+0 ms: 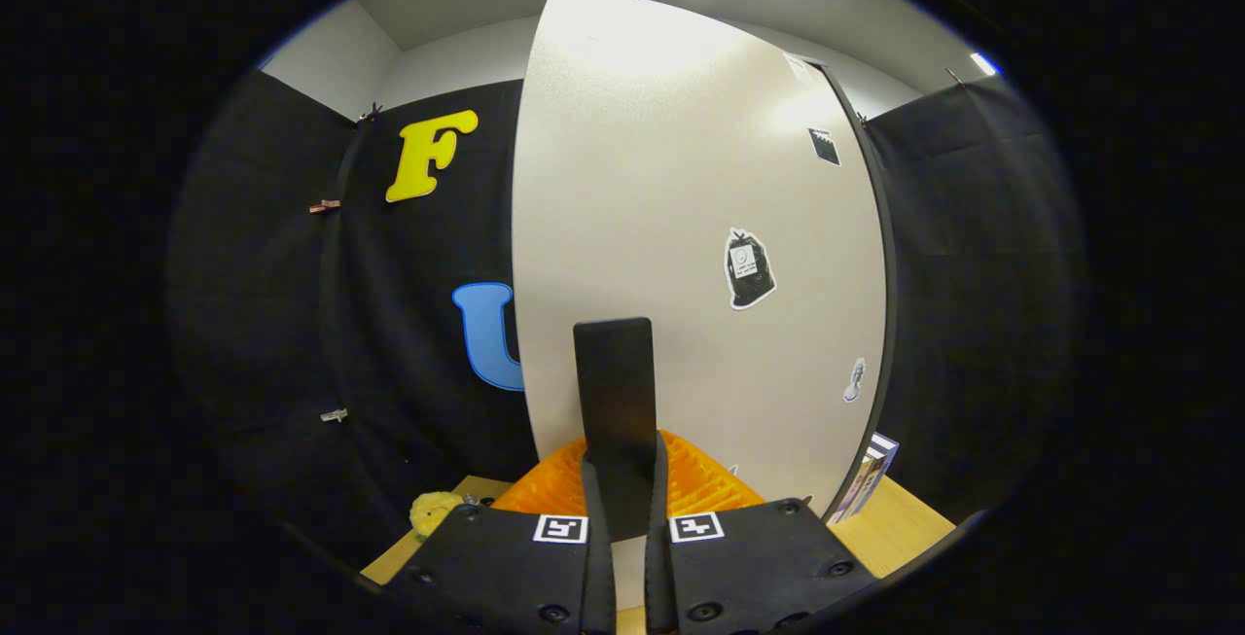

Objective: Open the shoe cabinet door, grab the shoes and put them into the shoe cabinet, then close the shoe cabinet door.

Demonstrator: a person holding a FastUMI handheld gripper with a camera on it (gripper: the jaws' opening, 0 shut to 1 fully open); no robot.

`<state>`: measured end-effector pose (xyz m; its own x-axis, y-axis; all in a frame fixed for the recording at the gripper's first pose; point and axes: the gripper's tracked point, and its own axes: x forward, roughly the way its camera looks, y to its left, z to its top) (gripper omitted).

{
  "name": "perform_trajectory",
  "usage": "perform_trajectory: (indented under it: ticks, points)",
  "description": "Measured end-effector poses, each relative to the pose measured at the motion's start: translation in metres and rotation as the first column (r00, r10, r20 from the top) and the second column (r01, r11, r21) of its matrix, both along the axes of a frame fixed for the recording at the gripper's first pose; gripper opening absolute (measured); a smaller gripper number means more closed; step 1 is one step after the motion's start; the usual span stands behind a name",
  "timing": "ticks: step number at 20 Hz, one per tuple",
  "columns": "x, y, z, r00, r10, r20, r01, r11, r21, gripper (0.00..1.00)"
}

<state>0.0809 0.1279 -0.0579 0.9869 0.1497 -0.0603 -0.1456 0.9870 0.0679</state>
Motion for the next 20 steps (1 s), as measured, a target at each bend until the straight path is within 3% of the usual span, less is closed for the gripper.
perform_trajectory:
  ticks: [9, 20]
  points:
    - [-0.065, -0.077, 0.002, 1.000, 0.010, -0.027, -0.011, 1.000, -0.010, 0.15]
    - [-0.113, -0.200, 0.003, 0.998, 0.029, -0.053, -0.027, 0.999, 0.025, 0.15]
